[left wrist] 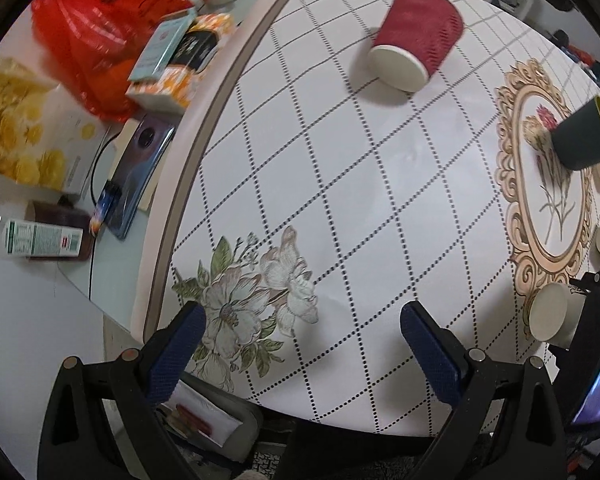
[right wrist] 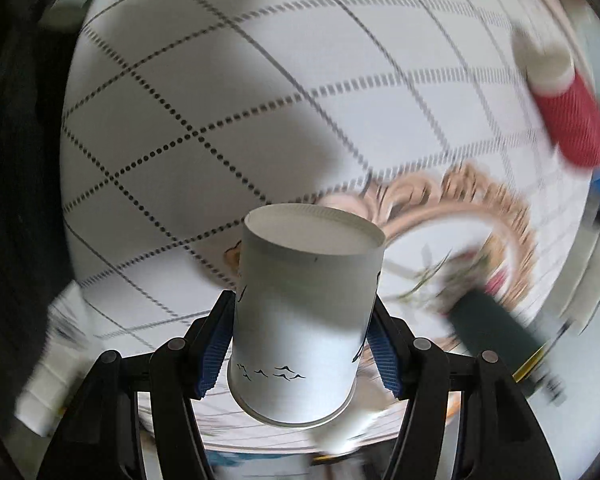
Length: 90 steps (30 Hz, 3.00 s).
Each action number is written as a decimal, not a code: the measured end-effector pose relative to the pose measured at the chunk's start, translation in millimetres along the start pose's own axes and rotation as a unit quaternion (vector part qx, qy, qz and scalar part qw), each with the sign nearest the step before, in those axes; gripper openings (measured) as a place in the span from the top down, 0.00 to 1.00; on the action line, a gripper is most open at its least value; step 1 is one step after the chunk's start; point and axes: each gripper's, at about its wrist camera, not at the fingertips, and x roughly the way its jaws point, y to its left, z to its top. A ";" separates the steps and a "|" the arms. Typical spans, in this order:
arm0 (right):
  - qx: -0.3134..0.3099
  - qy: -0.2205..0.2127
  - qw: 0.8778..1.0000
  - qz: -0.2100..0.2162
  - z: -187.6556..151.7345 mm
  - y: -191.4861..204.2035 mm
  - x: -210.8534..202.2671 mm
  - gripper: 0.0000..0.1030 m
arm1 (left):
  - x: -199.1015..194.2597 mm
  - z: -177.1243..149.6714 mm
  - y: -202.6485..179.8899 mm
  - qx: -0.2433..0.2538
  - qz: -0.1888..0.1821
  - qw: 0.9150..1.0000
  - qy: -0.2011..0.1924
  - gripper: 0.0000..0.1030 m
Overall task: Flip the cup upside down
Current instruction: 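Turn the held cup rim-down and lower it onto the mirror-frame print, then open the right tool and pull it away from the cup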
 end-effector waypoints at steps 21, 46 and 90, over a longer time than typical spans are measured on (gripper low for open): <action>0.343 0.067 0.904 0.247 -79.1 -23.3 70.5 0.37 | -2.1 -4.6 -46.2 0.064 0.000 0.998 -0.007 0.03; 0.441 0.036 0.862 0.248 -126.2 -112.7 102.2 0.39 | -3.8 -13.9 -62.3 0.070 0.007 0.998 -0.002 0.03; 0.628 -0.292 0.720 0.035 -155.9 -82.9 8.5 0.20 | -25.7 2.1 -86.9 0.063 -0.007 0.998 -0.029 0.03</action>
